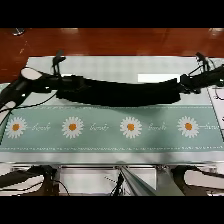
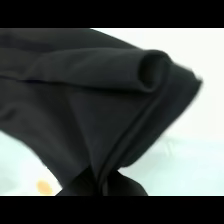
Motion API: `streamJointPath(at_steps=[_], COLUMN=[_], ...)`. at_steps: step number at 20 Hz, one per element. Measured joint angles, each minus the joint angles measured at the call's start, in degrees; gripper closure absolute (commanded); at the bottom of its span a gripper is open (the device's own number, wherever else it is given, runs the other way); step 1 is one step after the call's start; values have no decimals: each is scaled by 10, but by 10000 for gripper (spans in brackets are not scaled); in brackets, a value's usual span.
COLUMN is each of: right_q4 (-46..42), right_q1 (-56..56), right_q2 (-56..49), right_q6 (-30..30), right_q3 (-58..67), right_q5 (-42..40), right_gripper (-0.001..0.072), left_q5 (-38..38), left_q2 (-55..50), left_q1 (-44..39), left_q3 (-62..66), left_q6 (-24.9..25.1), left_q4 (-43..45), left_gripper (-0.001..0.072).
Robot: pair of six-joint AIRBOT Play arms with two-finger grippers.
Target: Fold the shirts.
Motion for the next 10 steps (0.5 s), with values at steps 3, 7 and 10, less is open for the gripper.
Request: streamJointPath(at_steps=[3, 7, 10], right_q4=[-5, 5, 15], right_q1=[-2, -4, -4], right_q2=[142, 293, 368], right_q6=[3, 31, 53], right_q3=[-85, -154, -171], right_q5=[2, 17, 30], right_gripper=[680, 680, 680], left_q5=[5, -26, -46], left_q2=[-64, -172, -245], left_q1=[-103, -222, -296], left_q3=[93, 236, 304], left_q6=[-89, -179, -209], left_q4=[104, 186, 176], left_gripper=[684, 684, 684])
